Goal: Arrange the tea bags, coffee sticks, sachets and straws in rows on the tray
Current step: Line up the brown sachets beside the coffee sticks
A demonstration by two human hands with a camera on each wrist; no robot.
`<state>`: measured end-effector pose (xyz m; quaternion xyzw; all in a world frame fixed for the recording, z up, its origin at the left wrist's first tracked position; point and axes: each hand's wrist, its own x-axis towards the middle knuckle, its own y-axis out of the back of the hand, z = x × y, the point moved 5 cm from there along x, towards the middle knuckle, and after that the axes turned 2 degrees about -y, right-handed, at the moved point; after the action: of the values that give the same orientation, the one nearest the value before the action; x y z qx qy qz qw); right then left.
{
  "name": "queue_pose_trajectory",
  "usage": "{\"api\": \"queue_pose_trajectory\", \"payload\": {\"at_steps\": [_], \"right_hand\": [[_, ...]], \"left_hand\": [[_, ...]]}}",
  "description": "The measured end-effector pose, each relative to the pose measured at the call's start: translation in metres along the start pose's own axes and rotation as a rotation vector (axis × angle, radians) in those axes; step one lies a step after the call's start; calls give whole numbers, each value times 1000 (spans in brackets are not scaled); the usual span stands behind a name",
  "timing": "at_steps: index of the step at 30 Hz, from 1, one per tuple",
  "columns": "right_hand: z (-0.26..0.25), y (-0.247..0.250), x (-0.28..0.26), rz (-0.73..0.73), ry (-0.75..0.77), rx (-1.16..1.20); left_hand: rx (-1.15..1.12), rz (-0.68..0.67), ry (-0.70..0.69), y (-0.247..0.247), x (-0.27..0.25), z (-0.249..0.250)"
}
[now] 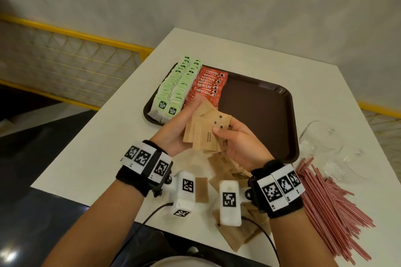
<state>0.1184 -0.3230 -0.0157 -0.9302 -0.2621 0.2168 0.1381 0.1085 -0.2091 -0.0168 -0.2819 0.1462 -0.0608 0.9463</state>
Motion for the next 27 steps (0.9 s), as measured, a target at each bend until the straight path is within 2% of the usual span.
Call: {"api": "queue_pose_trajectory", "payload": {"at_steps": [3,9,11,14,18,19,22,25,27], "right_hand": [[2,-10,9,57,28,-16],[-5,-20,24,197,154,-193],[-9,-26,29,243,192,-296],[-15,-30,38,340,262,-494],[-28,-29,42,462,425,-917],[-34,-32,41,435,456,-990],[-45,-48,44,235,501,-1104],[-52,-53,53,229,506,-1182],[-55,-53,56,260,505,-1141]], "left_hand": [[-172,-29,32,2,3,1],[-291,-146,-15,14,4,12],[-231,-183,-53,17,5,15],[-171,-163,-51,26,12,17],[-197,-110,-92,38,21,32],[-188,-95,-97,41,22,36],[-156,-66,-113,47,27,47],[-214,-49,-121,52,29,51],[-347,-66,-113,53,29,51]]}}
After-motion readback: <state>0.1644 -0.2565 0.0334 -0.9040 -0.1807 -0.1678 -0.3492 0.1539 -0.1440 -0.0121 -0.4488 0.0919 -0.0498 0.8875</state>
